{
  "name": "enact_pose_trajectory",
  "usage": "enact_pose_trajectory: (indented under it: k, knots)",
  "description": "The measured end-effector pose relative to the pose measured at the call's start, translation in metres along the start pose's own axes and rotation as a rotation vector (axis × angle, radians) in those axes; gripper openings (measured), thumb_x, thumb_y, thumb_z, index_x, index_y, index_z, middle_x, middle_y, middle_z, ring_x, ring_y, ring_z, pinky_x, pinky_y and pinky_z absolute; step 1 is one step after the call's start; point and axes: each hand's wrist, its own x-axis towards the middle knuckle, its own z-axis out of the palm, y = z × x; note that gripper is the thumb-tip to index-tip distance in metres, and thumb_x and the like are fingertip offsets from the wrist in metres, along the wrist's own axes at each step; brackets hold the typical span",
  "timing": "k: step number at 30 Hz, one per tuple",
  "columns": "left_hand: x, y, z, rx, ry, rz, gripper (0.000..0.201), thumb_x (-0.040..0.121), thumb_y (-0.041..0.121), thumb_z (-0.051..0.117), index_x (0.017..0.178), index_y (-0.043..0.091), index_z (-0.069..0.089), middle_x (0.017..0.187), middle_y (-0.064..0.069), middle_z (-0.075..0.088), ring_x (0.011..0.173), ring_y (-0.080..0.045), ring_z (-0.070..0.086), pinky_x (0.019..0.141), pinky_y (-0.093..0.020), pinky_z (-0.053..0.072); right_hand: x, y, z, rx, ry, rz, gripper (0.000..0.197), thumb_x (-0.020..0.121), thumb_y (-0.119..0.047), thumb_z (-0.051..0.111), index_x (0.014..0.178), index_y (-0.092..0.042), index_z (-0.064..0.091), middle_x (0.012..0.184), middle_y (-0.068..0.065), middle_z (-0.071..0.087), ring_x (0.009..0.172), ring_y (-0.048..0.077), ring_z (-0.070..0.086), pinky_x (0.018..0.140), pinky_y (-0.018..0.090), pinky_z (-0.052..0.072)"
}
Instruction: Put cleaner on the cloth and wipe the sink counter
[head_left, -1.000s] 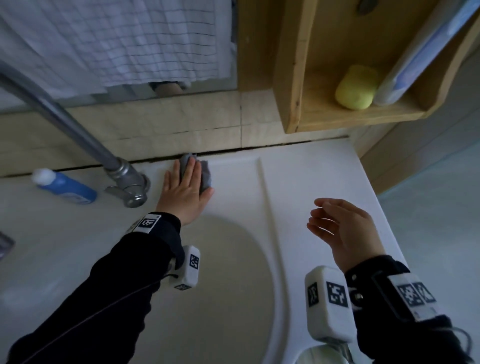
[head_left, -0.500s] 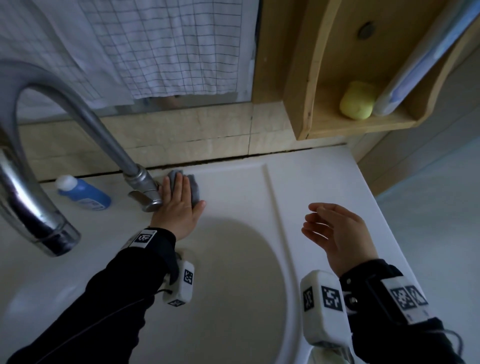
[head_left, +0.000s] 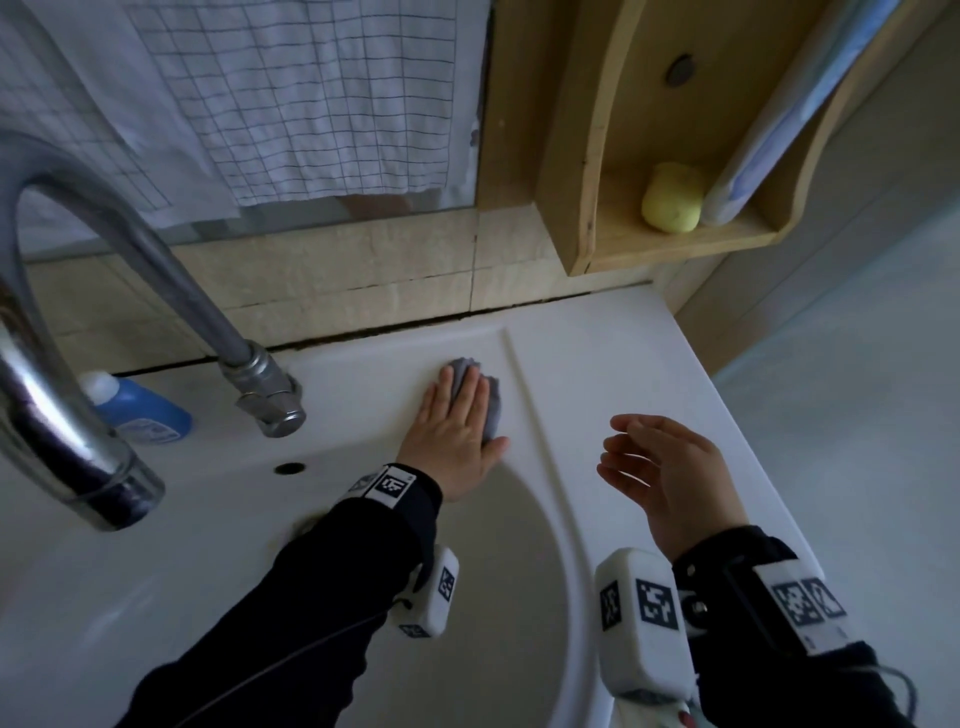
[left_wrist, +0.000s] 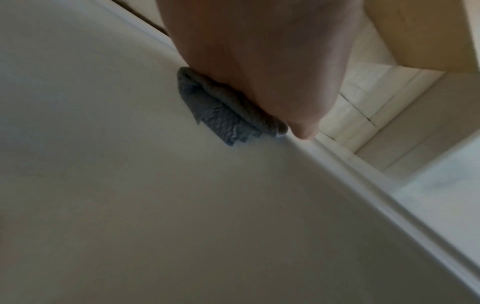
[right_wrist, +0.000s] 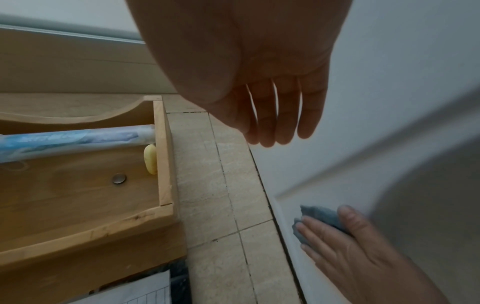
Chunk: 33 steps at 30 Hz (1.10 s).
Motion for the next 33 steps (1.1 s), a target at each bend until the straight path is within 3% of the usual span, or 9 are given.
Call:
enact_pose_trajectory:
  k: [7, 11, 15, 17, 21, 24, 26, 30, 33]
  knots:
    - [-0.012, -0.001, -0.019, -0.037, -0.001, 0.032, 0.068, 0.095, 0.049, 0.024, 0.149, 0.020, -0.005, 0.160, -0.005, -0.012, 0.145, -0.035, -0.018, 0.117, -0.050, -0.005, -0.018, -0.003, 0.010, -0.001, -0.026, -0.029, 0.020, 0.090, -0.003, 0.044, 0.083, -0.004, 0.063, 0.070, 0.012, 0.057, 0.064, 0.025, 0.055, 0.070, 0.034, 0.052]
    - [-0.035, -0.006, -0.019, -0.072, 0.064, 0.020, 0.058, 0.095, 0.034, 0.034, 0.146, 0.013, 0.015, 0.158, -0.012, 0.011, 0.145, -0.036, 0.006, 0.118, -0.045, 0.010, -0.035, -0.004, 0.013, -0.008, -0.068, -0.043, 0.020, 0.090, -0.003, 0.045, 0.084, -0.003, 0.064, 0.071, 0.013, 0.057, 0.065, 0.026, 0.055, 0.070, 0.035, 0.052]
    - [-0.042, -0.009, -0.022, -0.371, 0.263, -0.240, 0.032, 0.091, 0.019, 0.045, 0.120, 0.004, 0.043, 0.127, -0.019, 0.047, 0.120, -0.035, 0.043, 0.096, -0.040, 0.037, -0.047, -0.002, 0.009, -0.041, -0.126, -0.067, 0.020, 0.090, -0.003, 0.045, 0.084, -0.001, 0.064, 0.070, 0.013, 0.058, 0.066, 0.026, 0.055, 0.068, 0.034, 0.052]
    - [-0.037, -0.005, -0.022, -0.327, 0.330, -0.363, 0.032, 0.090, 0.024, 0.050, 0.113, 0.002, 0.044, 0.120, -0.021, 0.051, 0.113, -0.037, 0.048, 0.090, -0.041, 0.040, -0.047, 0.003, 0.003, -0.065, -0.141, -0.073, 0.019, 0.090, -0.003, 0.046, 0.085, -0.001, 0.064, 0.070, 0.013, 0.058, 0.064, 0.026, 0.056, 0.066, 0.033, 0.052]
    - [-0.027, 0.002, -0.016, -0.425, 0.290, -0.488, 0.033, 0.088, 0.029, 0.055, 0.109, 0.005, 0.049, 0.115, -0.021, 0.058, 0.106, -0.039, 0.056, 0.086, -0.044, 0.046, -0.048, 0.021, -0.016, -0.121, -0.144, -0.048, 0.019, 0.089, -0.001, 0.045, 0.086, -0.001, 0.063, 0.068, 0.012, 0.057, 0.063, 0.025, 0.054, 0.065, 0.032, 0.051]
    - [-0.030, 0.000, -0.023, -0.633, 0.317, -0.431, 0.009, 0.080, 0.020, 0.059, 0.077, 0.015, 0.053, 0.086, -0.009, 0.062, 0.087, -0.031, 0.060, 0.073, -0.035, 0.047, -0.050, 0.030, -0.026, -0.159, -0.165, -0.043, 0.018, 0.089, 0.000, 0.044, 0.087, 0.001, 0.062, 0.068, 0.012, 0.056, 0.061, 0.024, 0.053, 0.064, 0.031, 0.050]
    - [-0.039, -0.001, -0.033, -0.769, 0.347, -0.362, 0.023, 0.075, 0.013, 0.061, 0.064, 0.015, 0.041, 0.068, -0.004, 0.048, 0.070, -0.024, 0.050, 0.058, -0.029, 0.039, -0.049, 0.031, -0.026, -0.186, -0.180, -0.063, 0.017, 0.088, 0.002, 0.044, 0.088, 0.001, 0.061, 0.069, 0.012, 0.056, 0.062, 0.024, 0.052, 0.065, 0.031, 0.048]
    - [-0.077, 0.001, -0.050, -0.894, 0.380, -0.242, 0.024, 0.072, 0.004, 0.061, 0.064, 0.016, 0.041, 0.063, -0.001, 0.043, 0.063, -0.019, 0.042, 0.059, -0.030, 0.036, -0.048, 0.029, -0.003, -0.260, -0.266, -0.184, 0.015, 0.086, 0.001, 0.050, 0.094, -0.005, 0.062, 0.081, 0.007, 0.061, 0.077, 0.022, 0.055, 0.069, 0.027, 0.045]
    - [-0.113, 0.002, -0.060, -0.981, 0.331, -0.174, 0.026, 0.072, -0.002, 0.061, 0.067, 0.017, 0.045, 0.063, -0.005, 0.049, 0.060, -0.022, 0.049, 0.055, -0.035, 0.044, -0.051, 0.036, 0.031, -0.376, -0.401, -0.269, 0.033, 0.084, 0.000, 0.056, 0.117, -0.006, 0.057, 0.103, 0.007, 0.060, 0.094, 0.018, 0.054, 0.076, 0.023, 0.043]
